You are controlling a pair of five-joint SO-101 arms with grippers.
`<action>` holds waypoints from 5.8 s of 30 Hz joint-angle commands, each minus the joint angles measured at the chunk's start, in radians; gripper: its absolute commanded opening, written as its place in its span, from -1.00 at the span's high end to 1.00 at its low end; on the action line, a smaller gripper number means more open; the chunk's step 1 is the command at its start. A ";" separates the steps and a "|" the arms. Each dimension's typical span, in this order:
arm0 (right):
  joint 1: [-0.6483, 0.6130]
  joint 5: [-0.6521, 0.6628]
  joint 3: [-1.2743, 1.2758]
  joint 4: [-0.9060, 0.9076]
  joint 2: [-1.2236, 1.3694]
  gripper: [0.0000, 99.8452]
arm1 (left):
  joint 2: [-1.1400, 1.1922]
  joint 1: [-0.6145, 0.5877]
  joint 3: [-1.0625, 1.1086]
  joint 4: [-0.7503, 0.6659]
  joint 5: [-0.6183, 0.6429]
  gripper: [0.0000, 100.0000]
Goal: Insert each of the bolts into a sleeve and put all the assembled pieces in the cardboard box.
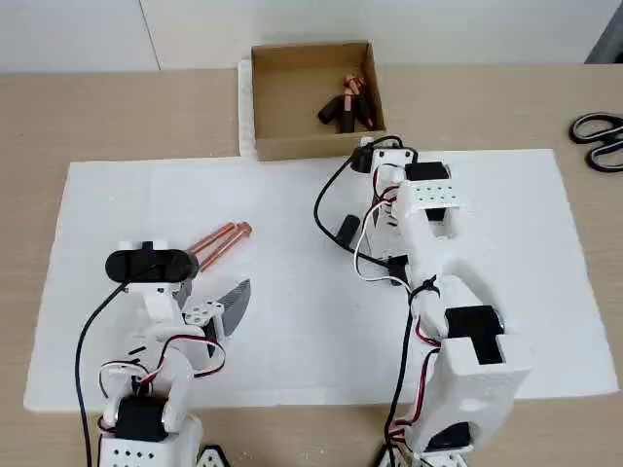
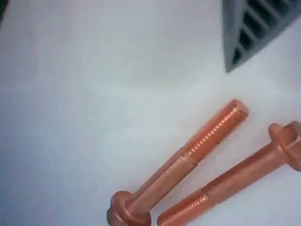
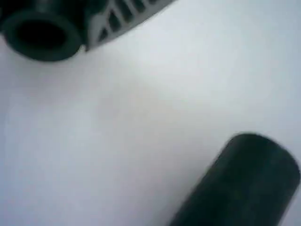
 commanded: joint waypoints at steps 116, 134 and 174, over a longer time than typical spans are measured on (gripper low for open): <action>0.097 0.078 0.060 0.269 -0.532 0.99 | 2.125 0.035 -1.839 0.465 -0.598 0.40; 0.094 0.077 0.077 0.263 -0.530 0.99 | 2.282 0.038 -1.859 0.423 -0.601 0.58; 0.093 0.077 0.092 0.259 -0.535 0.99 | 2.407 0.089 -1.960 0.479 -0.528 0.97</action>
